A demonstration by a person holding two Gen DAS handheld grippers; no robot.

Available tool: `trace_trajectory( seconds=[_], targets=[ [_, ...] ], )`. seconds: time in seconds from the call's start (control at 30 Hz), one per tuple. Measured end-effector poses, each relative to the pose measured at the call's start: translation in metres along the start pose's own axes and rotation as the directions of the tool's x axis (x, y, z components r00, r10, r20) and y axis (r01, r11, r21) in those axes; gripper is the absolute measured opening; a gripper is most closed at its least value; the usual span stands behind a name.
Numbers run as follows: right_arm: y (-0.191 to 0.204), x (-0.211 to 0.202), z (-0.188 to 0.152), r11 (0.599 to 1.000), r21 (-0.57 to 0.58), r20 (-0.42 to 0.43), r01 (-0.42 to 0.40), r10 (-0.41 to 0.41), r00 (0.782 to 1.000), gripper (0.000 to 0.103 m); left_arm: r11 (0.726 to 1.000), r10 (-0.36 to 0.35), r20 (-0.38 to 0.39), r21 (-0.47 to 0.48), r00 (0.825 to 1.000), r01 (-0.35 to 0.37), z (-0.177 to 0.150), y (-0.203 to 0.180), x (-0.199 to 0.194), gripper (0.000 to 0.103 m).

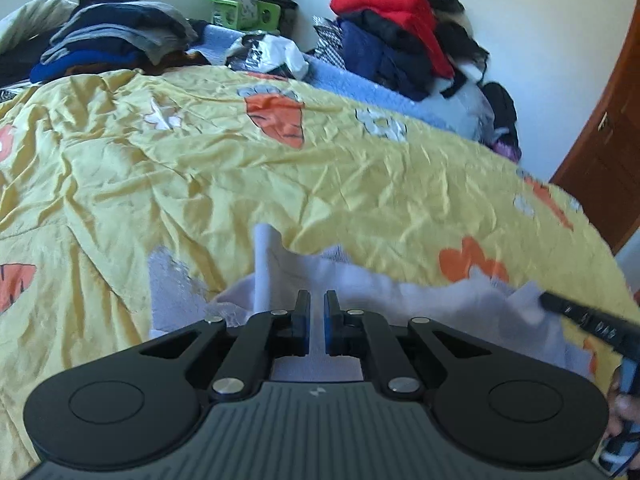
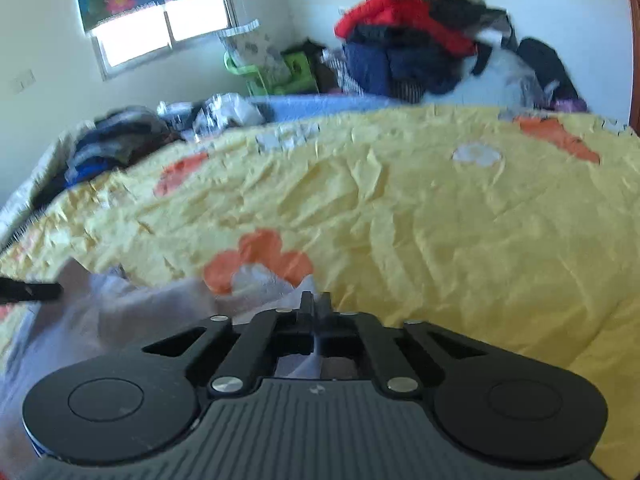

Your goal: Fold small clothes

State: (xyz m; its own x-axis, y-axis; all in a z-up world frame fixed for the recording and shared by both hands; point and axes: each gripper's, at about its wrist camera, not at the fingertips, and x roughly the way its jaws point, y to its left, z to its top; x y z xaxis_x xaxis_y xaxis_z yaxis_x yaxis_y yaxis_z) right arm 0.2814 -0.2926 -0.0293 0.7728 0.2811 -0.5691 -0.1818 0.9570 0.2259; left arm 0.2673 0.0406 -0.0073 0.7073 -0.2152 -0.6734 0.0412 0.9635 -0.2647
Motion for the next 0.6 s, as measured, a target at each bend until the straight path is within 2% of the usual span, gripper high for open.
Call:
trace_trajectory(
  seconds=[0.1, 0.17, 0.23, 0.3, 0.33, 0.37, 0.43, 0.53, 0.6],
  targets=[
    [-0.002, -0.003, 0.001, 0.999, -0.006, 0.007, 0.036, -0.036, 0.999, 0.006, 1.0, 0.0, -0.007, -0.005, 1.0, 0.0, -0.003, -0.002, 0.003, 0.006],
    [-0.009, 0.002, 0.004, 0.999, 0.046, -0.014, 0.024, -0.024, 1.0, 0.032, 1.0, -0.001, -0.005, 0.009, 1.0, 0.001, -0.004, -0.005, 0.002, 0.006],
    [-0.013, 0.01, 0.006, 0.997, 0.081, -0.039, -0.016, 0.019, 0.999, 0.053, 1.0, 0.002, -0.011, 0.024, 1.0, -0.001, -0.004, -0.008, 0.003, 0.006],
    [-0.008, 0.017, 0.007, 0.998, 0.058, -0.048, -0.015, 0.018, 0.999, 0.044, 1.0, 0.001, -0.019, 0.023, 1.0, 0.0, -0.003, -0.008, 0.005, 0.006],
    [-0.003, 0.022, 0.007, 1.0, 0.029, -0.065, -0.004, 0.005, 0.998, 0.026, 1.0, 0.002, -0.02, 0.023, 1.0, -0.001, -0.002, -0.008, 0.006, 0.006],
    [0.001, 0.025, 0.006, 1.0, 0.014, -0.074, 0.003, -0.002, 0.997, 0.015, 1.0, 0.006, -0.021, 0.027, 1.0, -0.005, -0.002, -0.009, 0.008, 0.007],
    [0.007, 0.025, 0.006, 0.999, -0.016, -0.062, 0.027, -0.028, 0.998, 0.014, 0.999, 0.018, -0.015, 0.03, 1.0, -0.017, -0.002, -0.008, 0.009, 0.007],
    [0.011, 0.014, 0.003, 0.996, -0.035, 0.011, 0.081, -0.08, 0.997, 0.013, 0.998, 0.06, -0.014, 0.026, 0.998, -0.06, -0.002, -0.006, 0.014, 0.007],
    [0.009, 0.016, 0.0, 0.995, -0.016, 0.009, 0.099, -0.099, 0.995, 0.014, 0.997, 0.077, -0.038, 0.033, 0.996, -0.076, -0.002, -0.004, 0.022, 0.007]
  ],
)
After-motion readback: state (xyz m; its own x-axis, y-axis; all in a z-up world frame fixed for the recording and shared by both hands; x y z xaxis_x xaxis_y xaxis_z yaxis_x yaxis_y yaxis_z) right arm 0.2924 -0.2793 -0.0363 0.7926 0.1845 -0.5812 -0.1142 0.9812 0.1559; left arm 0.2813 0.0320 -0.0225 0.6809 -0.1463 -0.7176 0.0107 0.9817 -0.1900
